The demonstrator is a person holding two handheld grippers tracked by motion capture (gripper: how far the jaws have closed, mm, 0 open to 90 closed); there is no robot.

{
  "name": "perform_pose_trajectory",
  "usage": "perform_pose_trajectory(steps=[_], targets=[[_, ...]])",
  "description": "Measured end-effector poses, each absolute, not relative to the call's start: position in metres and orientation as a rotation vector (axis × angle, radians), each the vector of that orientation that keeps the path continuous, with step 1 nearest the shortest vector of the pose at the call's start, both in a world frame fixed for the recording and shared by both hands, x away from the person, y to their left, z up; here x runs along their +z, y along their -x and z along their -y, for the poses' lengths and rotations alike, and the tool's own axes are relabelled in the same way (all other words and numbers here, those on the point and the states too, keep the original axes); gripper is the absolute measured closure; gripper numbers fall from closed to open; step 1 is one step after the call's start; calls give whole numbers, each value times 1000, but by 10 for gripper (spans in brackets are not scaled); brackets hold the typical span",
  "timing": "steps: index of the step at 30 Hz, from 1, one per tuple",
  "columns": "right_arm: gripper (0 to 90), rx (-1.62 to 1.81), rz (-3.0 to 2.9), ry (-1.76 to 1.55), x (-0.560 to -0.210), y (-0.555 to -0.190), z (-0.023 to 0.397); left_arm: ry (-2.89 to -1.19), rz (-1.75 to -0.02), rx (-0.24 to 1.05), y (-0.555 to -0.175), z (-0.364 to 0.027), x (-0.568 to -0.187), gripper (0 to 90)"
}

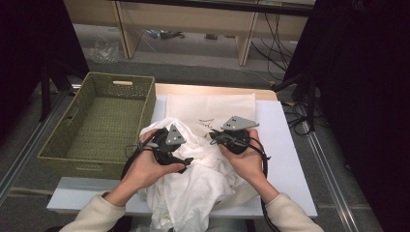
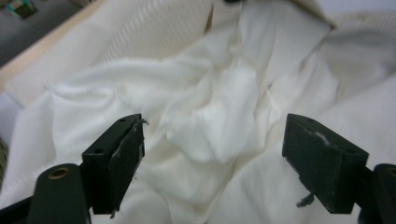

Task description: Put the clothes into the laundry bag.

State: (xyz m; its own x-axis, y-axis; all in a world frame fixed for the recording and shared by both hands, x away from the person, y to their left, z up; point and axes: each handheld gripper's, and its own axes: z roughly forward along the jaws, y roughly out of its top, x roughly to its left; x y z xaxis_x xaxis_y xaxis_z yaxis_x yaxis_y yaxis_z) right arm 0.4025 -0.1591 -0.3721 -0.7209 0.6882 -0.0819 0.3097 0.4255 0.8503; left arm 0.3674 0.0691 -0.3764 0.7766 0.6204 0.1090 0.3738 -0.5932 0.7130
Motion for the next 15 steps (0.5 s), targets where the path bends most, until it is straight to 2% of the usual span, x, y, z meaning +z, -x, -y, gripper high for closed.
perform_pose_trajectory(steps=[2,5,6,9,11,12,14,15], targets=[[888,1220,-2251,-844,-372,-403,158,-2346,-721,350,-368,-63,-403,245],[888,1224,-2256,-838,-372,-402,157,-2403,-686,311,-368,-53,-417,295],[888,1218,-2264,-838,-373,-402,157,-2432,-678,320,-368,-43,-426,386],[888,1219,-2277,-844,-374,-402,157,-2458,-683,346,-367,-34,-433,538],[888,1215,-2270,-841,-374,-402,157,-2456,-676,347,-368,-33,-434,684],[888,1215,-2270,-841,-374,-402,157,-2444,-688,340,-368,-33,-434,684],[888,1219,-2263,-855,-375,-401,156,-2392,-722,321,-367,-35,-426,803],[888,1211,-2261,-830,-374,-402,156,-2373,-718,319,-366,-37,-420,812]])
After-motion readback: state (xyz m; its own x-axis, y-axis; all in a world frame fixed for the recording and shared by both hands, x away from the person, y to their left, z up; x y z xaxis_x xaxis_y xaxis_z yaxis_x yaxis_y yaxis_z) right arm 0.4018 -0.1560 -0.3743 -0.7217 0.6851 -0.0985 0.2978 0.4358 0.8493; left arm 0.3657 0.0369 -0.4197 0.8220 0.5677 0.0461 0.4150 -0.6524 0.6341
